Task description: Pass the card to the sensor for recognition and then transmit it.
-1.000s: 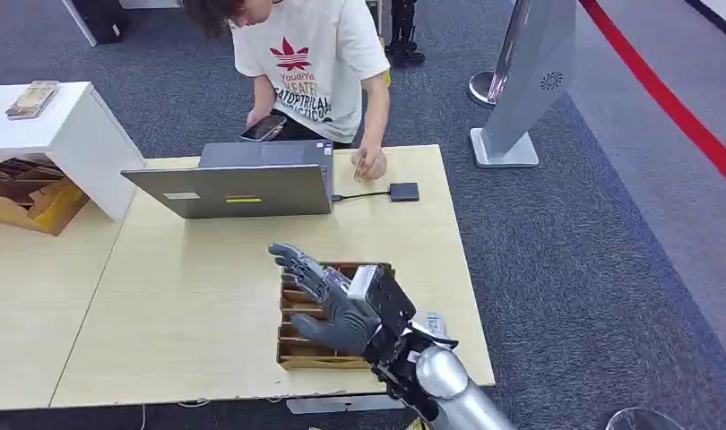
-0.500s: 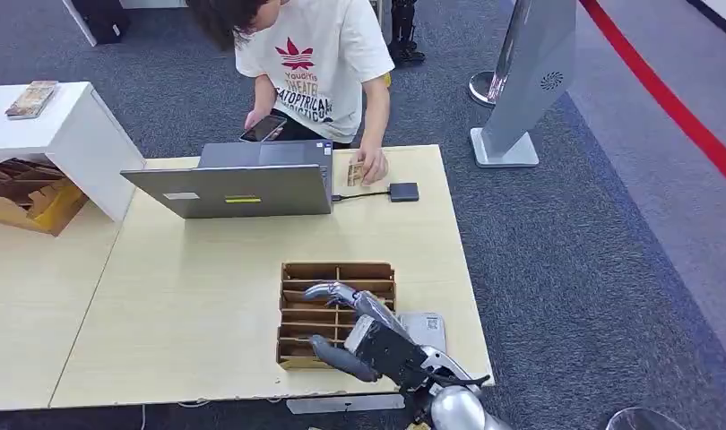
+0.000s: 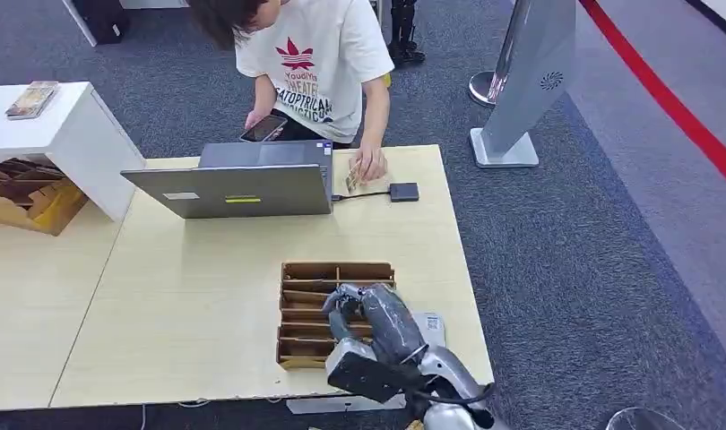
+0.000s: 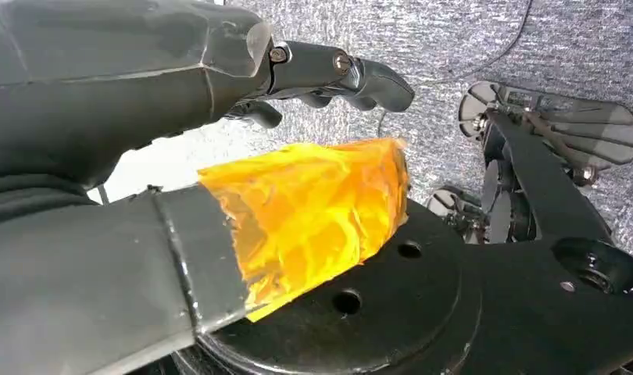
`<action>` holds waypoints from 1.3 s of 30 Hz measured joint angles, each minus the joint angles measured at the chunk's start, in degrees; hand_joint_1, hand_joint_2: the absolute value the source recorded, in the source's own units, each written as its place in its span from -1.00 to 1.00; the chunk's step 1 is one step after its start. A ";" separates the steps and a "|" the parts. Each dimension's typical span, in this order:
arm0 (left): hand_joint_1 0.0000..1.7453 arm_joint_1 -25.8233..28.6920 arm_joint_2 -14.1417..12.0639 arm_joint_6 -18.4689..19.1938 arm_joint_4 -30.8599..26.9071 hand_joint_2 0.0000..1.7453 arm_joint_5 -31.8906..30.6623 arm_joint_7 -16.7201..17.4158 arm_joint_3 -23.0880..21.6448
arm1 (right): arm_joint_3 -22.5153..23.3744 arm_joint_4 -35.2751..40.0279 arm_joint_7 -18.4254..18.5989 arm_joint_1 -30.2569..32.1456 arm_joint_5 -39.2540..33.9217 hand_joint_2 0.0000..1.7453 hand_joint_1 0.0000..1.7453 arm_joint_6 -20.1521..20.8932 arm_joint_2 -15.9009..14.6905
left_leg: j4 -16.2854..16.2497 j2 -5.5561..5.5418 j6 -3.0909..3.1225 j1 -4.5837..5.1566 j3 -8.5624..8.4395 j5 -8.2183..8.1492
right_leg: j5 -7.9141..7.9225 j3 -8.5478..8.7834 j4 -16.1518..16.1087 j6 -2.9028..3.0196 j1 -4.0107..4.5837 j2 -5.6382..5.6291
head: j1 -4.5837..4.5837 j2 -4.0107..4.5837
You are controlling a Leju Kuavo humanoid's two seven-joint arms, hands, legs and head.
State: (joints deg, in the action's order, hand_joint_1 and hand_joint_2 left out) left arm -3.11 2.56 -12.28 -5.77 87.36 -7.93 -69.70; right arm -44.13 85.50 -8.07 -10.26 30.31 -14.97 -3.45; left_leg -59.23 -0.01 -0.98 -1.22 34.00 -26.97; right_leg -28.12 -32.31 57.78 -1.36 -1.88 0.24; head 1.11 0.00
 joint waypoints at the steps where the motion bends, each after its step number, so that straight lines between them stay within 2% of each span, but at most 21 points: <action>1: -1.00 -0.01 0.02 0.04 0.02 -1.00 0.00 0.00 0.00 | -0.11 0.00 0.09 -0.01 0.84 1.00 0.82 -0.42 0.00 | 0.00 0.00 0.00 0.00 0.00 0.00 | 0.00 0.00 0.00 0.00 0.00 0.00 | 0.00 0.00; 2: -1.00 -0.02 0.09 0.07 0.09 -1.00 0.00 0.00 0.00 | -0.20 0.00 0.13 -0.01 1.80 1.00 0.70 -0.97 0.00 | 0.00 0.00 0.00 0.00 0.00 0.00 | 0.00 0.00 0.00 0.00 0.00 0.00 | 0.00 0.00; 4: -1.00 -0.03 0.20 0.11 0.11 -1.00 0.00 0.00 -0.02 | -0.46 0.00 0.44 -0.06 4.07 1.00 0.60 -2.15 0.00 | 0.00 0.00 0.00 0.00 0.00 0.00 | 0.00 0.00 0.00 0.00 0.00 0.00 | 0.00 0.00; 5: -1.00 -0.05 0.24 0.11 0.11 -1.00 0.00 0.07 -0.02 | -0.59 0.00 0.77 -0.09 4.97 1.00 -0.08 -2.49 0.00 | 0.00 0.00 0.00 0.00 0.01 0.00 | 0.00 0.00 0.00 0.00 0.00 0.00 | -0.02 0.00; 6: -1.00 -0.05 0.24 0.11 0.11 -1.00 0.00 0.07 -0.02 | -0.72 -0.02 1.01 -0.14 5.76 1.00 -0.42 -2.78 0.00 | 0.00 0.00 0.00 0.00 0.01 0.00 | 0.00 0.00 0.00 0.00 0.00 0.00 | 0.00 0.00; 13: -1.00 -0.16 0.24 0.13 0.35 -1.00 0.00 0.48 -0.02 | -1.53 -0.72 3.74 -0.95 12.29 1.00 -0.36 -4.59 0.00 | 0.00 0.00 0.00 0.00 0.00 0.00 | 0.00 0.00 0.00 0.00 0.00 0.01 | 0.00 0.00; 14: -1.00 -0.18 0.24 0.13 0.35 -1.00 0.00 0.59 -0.02 | -1.60 -0.94 4.09 -1.05 12.94 1.00 -0.04 -4.87 0.00 | 0.00 0.00 0.00 0.00 0.00 0.00 | 0.00 0.00 0.00 0.00 0.00 0.01 | 0.00 0.00; 15: -1.00 -0.20 0.24 0.13 0.35 -1.00 0.00 0.61 -0.02 | -1.66 -1.12 4.33 -1.16 13.32 1.00 -0.02 -5.01 0.00 | 0.00 0.00 0.00 0.00 0.00 0.00 | 0.00 0.00 0.00 0.00 0.00 0.01 | 0.00 0.00; 16: -1.00 -0.23 0.24 0.13 0.35 -1.00 0.00 0.63 -0.02 | -1.73 -1.31 4.50 -1.28 13.75 1.00 -0.02 -5.05 0.00 | 0.00 0.00 0.00 0.00 0.00 0.00 | 0.00 0.00 0.00 0.00 0.00 0.00 | 0.00 0.00; 18: -1.00 -0.27 0.22 0.11 0.35 -1.00 0.00 0.72 -0.04 | -1.88 -1.79 5.10 -1.47 14.67 1.00 -0.24 -5.05 0.02 | 0.00 0.00 0.00 0.00 0.00 0.00 | 0.00 0.00 0.00 0.00 0.00 0.01 | 0.00 0.00; 23: -1.00 -0.39 0.22 0.04 0.35 -1.00 0.00 1.09 -0.11 | -2.23 -3.13 6.27 -1.96 16.49 1.00 -0.24 -5.38 0.02 | 0.00 0.00 0.00 0.00 0.01 0.00 | 0.00 0.00 0.00 0.00 0.00 0.01 | 0.00 0.00; 25: -1.00 -0.44 0.22 0.04 0.35 -1.00 0.00 1.11 -0.17 | -2.27 -3.67 6.49 -2.31 16.94 1.00 -0.28 -5.46 0.02 | 0.00 0.00 0.00 0.00 0.01 0.00 | 0.00 0.00 0.00 0.00 0.00 0.01 | -0.02 0.00; 26: -1.00 -0.47 0.22 0.04 0.35 -1.00 0.00 1.11 -0.17 | -2.27 -3.89 6.51 -2.50 17.01 1.00 -0.36 -5.47 0.02 | 0.00 0.00 0.00 0.00 0.01 0.00 | 0.00 0.00 0.00 0.00 0.00 0.00 | 0.00 0.00; 29: -1.00 -0.59 0.20 0.02 0.35 -1.00 0.00 1.14 -0.28 | -2.27 -5.05 6.73 -3.35 17.51 1.00 -0.38 -5.49 0.02 | 0.00 0.00 0.00 0.00 0.01 0.00 | 0.00 0.00 0.00 0.00 0.00 0.01 | 0.00 0.00; 34: -1.00 -0.78 0.17 -0.07 0.35 -1.00 0.00 1.22 -0.59 | -2.25 -6.82 7.32 -4.26 18.41 1.00 -0.26 -5.90 0.02 | 0.00 0.00 0.00 0.00 0.01 0.00 | 0.00 0.00 0.00 0.00 0.00 0.00 | -0.02 0.00; 36: -1.00 -0.81 0.15 -0.07 0.35 -1.00 0.00 1.25 -0.63 | -2.14 -7.39 7.48 -4.55 18.93 1.00 -0.10 -6.01 0.02 | 0.00 0.00 0.00 0.00 0.01 0.00 | 0.00 0.00 0.00 0.00 0.00 0.00 | 0.00 0.00; 39: -1.00 -0.86 0.15 -0.07 0.35 -1.00 0.00 1.25 -0.76 | -1.75 -8.11 7.91 -4.85 19.44 1.00 0.00 -6.10 0.02 | 0.00 0.00 0.00 0.00 0.01 0.00 | 0.00 0.00 0.00 0.00 0.00 0.00 | 0.00 0.00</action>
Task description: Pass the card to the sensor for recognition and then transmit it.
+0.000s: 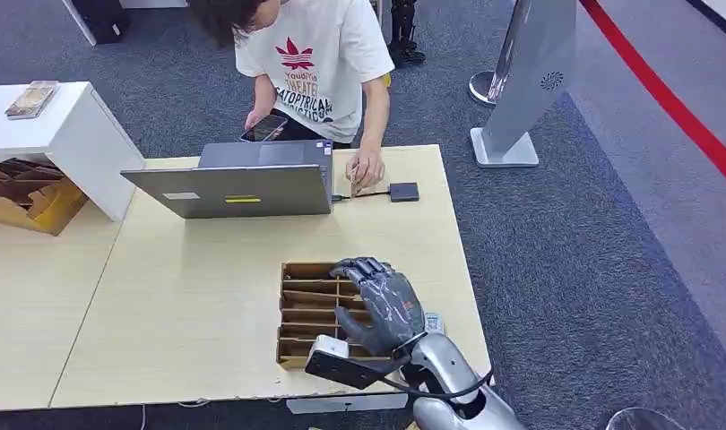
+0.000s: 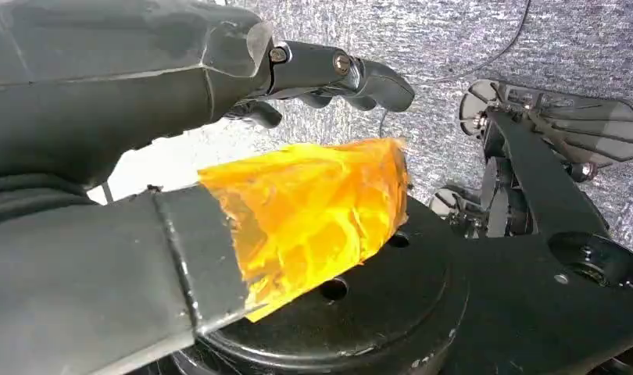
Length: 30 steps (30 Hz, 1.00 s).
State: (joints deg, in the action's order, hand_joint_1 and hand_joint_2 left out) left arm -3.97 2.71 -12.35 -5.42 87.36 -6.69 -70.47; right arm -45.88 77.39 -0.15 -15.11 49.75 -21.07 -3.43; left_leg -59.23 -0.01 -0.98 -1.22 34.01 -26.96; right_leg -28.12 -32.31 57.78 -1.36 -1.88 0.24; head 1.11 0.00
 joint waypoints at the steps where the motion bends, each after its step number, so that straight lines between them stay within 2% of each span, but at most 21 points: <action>1: -1.00 -0.03 -0.02 0.00 0.00 -1.00 0.00 0.02 -0.09 | 0.28 -0.26 0.17 -0.06 0.20 1.00 0.00 0.00 0.00 | 0.00 0.00 0.00 0.00 0.00 0.00 | 0.00 0.00 0.00 0.00 0.00 0.00 | 0.00 0.00; 6: -1.00 -0.12 -0.02 0.00 0.00 -1.00 0.00 0.02 -0.35 | 1.22 -1.16 0.61 -0.26 0.96 1.00 0.28 0.00 0.00 | 0.00 0.00 0.00 0.00 0.00 0.00 | 0.00 0.00 0.00 0.00 0.00 0.00 | 0.00 0.00; 18: -1.00 -0.15 -0.04 0.11 0.00 -1.00 0.00 0.46 -0.48 | 4.57 -2.84 1.53 0.35 3.04 1.00 0.18 0.07 -0.02 | 0.00 0.00 0.00 0.00 -0.01 0.00 | 0.00 -0.01 0.00 0.00 0.00 0.00 | -0.02 0.00; 21: -1.00 -0.16 -0.04 0.11 0.00 -1.00 0.00 0.50 -0.48 | 5.49 -2.64 1.70 1.05 3.21 1.00 -0.08 -0.02 -0.02 | 0.00 0.01 0.00 0.00 -0.01 0.00 | 0.00 -0.01 0.00 0.00 0.00 -0.01 | 0.00 0.00; 22: -1.00 -0.15 -0.04 0.15 0.00 -1.00 0.00 0.50 -0.48 | 5.90 -2.32 1.66 1.41 3.08 1.00 -0.10 -0.17 -0.02 | 0.00 0.00 0.00 0.00 -0.01 0.00 | 0.00 -0.01 0.00 0.00 0.00 0.00 | 0.00 0.00; 28: -1.00 -0.13 -0.04 0.20 0.09 -1.00 0.00 0.50 -0.46 | 8.13 0.64 1.42 3.13 1.99 1.00 0.04 -0.68 -0.31 | 0.00 0.01 0.00 0.00 -0.01 0.00 | 0.00 -0.01 0.00 0.00 0.00 -0.01 | 0.00 0.00; 30: -1.00 -0.13 -0.04 0.20 0.13 -1.00 0.00 0.50 -0.46 | 8.81 1.97 1.33 3.76 1.83 1.00 -0.02 -0.81 -0.50 | 0.00 0.01 0.00 0.00 -0.01 0.00 | 0.00 -0.01 0.00 0.00 0.00 -0.01 | 0.00 0.00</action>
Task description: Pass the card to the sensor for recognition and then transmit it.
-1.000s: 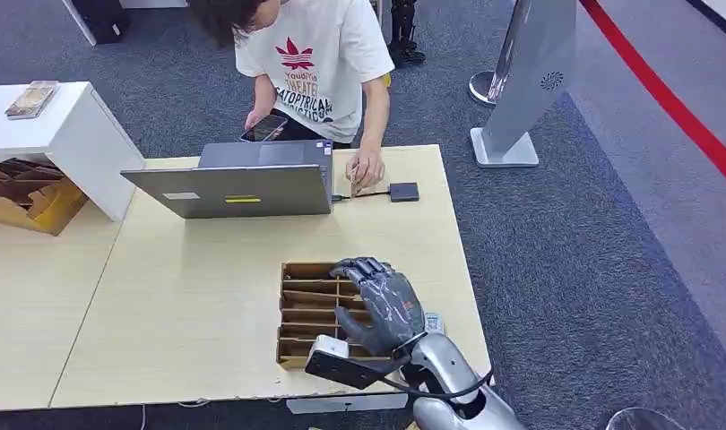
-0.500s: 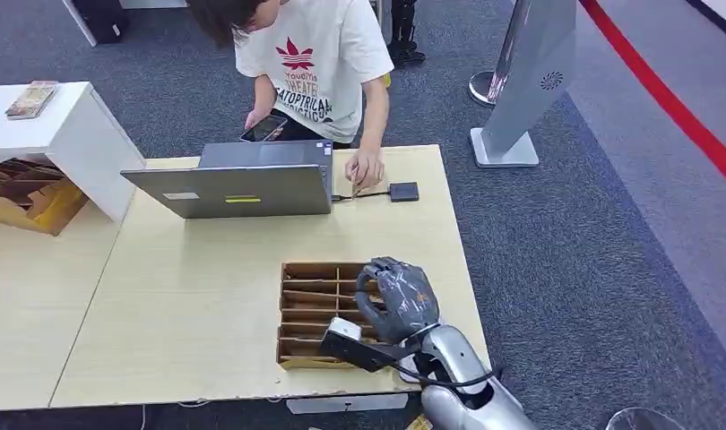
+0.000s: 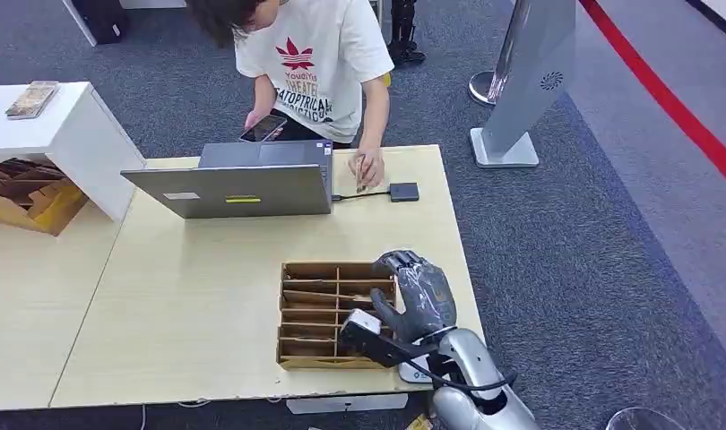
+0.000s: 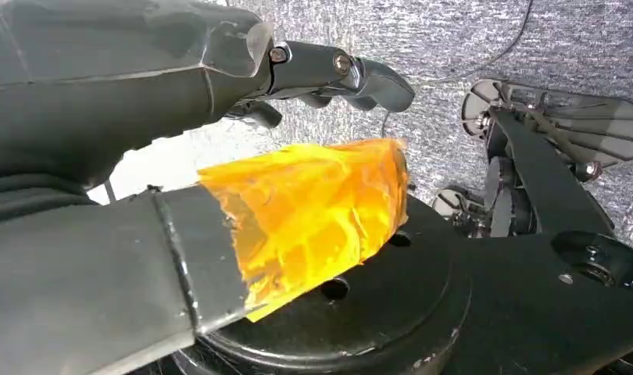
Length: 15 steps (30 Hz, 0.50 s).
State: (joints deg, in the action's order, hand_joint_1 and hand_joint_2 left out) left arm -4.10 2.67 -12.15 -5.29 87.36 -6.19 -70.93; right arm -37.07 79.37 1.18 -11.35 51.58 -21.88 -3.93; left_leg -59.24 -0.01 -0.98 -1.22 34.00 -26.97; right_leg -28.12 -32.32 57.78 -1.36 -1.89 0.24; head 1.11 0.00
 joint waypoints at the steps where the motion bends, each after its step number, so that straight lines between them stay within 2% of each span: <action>1: -1.00 0.00 0.00 0.04 0.02 -1.00 0.00 0.00 0.00 | 0.28 0.66 0.00 0.35 -0.07 1.00 -0.04 -0.15 -0.09 | 0.00 0.00 0.00 0.00 0.00 0.00 | 0.00 0.00 0.00 0.00 0.00 0.00 | 0.00 0.02; 4: -1.00 -0.01 0.02 0.17 0.22 -1.00 0.00 -0.02 0.00 | 0.96 3.07 -0.15 1.35 -0.24 1.00 -0.04 -0.35 -0.44 | 0.00 0.00 0.00 0.00 0.00 0.00 | 0.00 0.00 0.00 0.00 0.00 0.00 | -0.02 0.00; 6: -1.00 0.01 0.07 0.28 0.44 -1.00 0.00 -0.11 0.00 | 1.49 4.59 -0.33 2.03 -0.44 1.00 0.08 -0.39 -0.63 | 0.00 0.00 0.00 0.00 0.00 0.00 | 0.00 0.00 0.00 0.00 0.00 0.00 | 0.00 0.00; 10: -1.00 0.00 0.13 0.31 0.52 -1.00 0.00 -0.24 0.00 | 1.86 7.02 -1.31 2.93 -0.68 1.00 0.04 -0.28 -1.09 | 0.00 0.00 0.00 0.00 0.00 0.00 | 0.00 -0.01 0.00 0.00 0.00 -0.01 | 0.00 0.00; 12: -1.00 0.00 0.15 0.33 0.57 -1.00 0.00 -0.33 0.00 | 1.86 7.85 -1.88 3.28 -1.18 1.00 -0.08 0.04 -1.20 | 0.00 0.00 0.00 0.00 0.00 0.00 | 0.00 0.00 0.00 0.00 0.00 0.00 | 0.00 0.00; 15: -1.00 -0.01 0.18 0.35 0.79 -1.00 0.00 -0.50 0.07 | 1.79 8.46 -3.37 3.73 -3.15 1.00 -0.04 1.69 -1.22 | 0.00 0.00 0.00 0.00 0.00 0.00 | 0.00 0.00 0.00 0.00 0.00 0.00 | 0.00 0.00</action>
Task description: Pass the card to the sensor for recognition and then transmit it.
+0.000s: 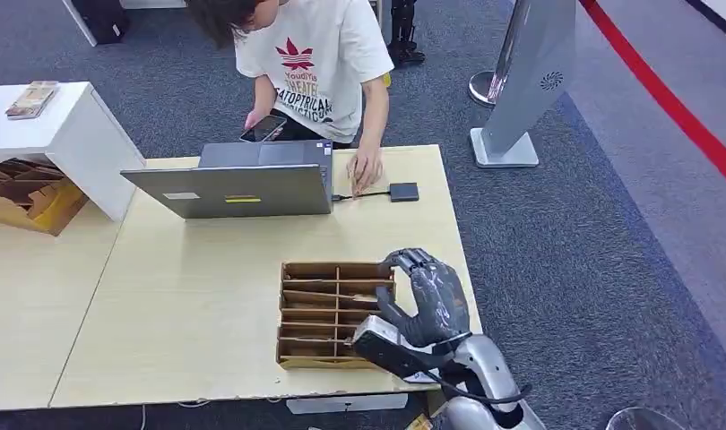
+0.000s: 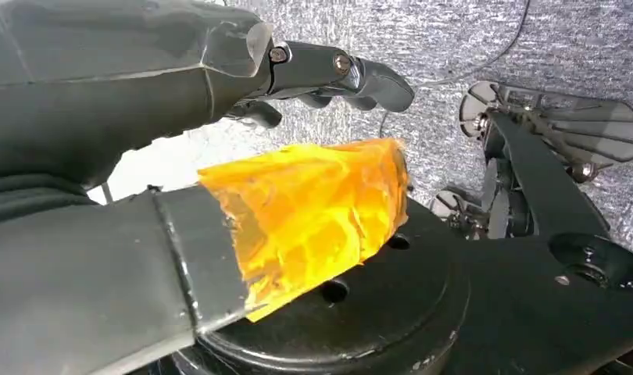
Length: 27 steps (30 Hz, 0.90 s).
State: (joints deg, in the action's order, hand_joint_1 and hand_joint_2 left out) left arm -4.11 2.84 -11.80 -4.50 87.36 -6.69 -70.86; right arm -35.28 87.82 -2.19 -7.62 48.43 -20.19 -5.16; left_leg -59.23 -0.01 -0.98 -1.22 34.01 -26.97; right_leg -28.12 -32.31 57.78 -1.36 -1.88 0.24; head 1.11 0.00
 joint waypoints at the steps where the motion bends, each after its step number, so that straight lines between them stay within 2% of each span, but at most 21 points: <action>1: -1.00 0.01 0.04 0.00 0.07 -1.00 0.00 -0.02 0.02 | -0.26 0.02 -0.59 0.05 -0.71 1.00 -0.04 0.87 0.00 | 0.00 0.00 0.00 0.00 0.00 0.00 | 0.00 0.00 0.00 0.00 0.00 0.00 | -0.02 0.00; 4: -1.00 0.00 0.04 0.00 0.15 -1.00 0.00 -0.07 0.07 | -1.53 -0.04 -1.26 0.07 -1.68 1.00 0.00 1.85 0.00 | 0.00 0.00 0.00 0.00 0.00 0.00 | 0.00 0.00 0.00 0.00 0.00 0.01 | 0.00 0.00; 15: -1.00 -0.02 0.02 0.00 0.15 -1.00 0.00 -0.09 0.07 | -6.47 -2.71 -1.83 -1.53 -3.47 1.00 -0.10 3.52 0.42 | 0.00 -0.01 0.00 0.00 0.02 0.00 | 0.00 0.00 0.00 0.00 0.00 0.01 | -0.02 0.00; 27: -1.00 -0.02 -0.07 -0.39 0.15 -1.00 0.00 -0.09 0.07 | -6.86 -6.75 -0.20 -4.33 -2.82 1.00 -0.02 0.50 0.85 | 0.00 -0.01 0.00 0.00 0.01 0.00 | 0.00 0.00 0.00 0.00 0.00 0.01 | -0.02 0.00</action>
State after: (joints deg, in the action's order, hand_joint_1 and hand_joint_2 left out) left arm -4.13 2.78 -12.20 -4.35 87.36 -6.78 -70.79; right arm -42.14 81.07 -2.38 -11.95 45.62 -19.69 -4.31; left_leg -59.23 -0.01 -0.98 -1.22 34.02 -26.97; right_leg -28.12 -32.31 57.78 -1.36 -1.88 0.24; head 1.09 0.00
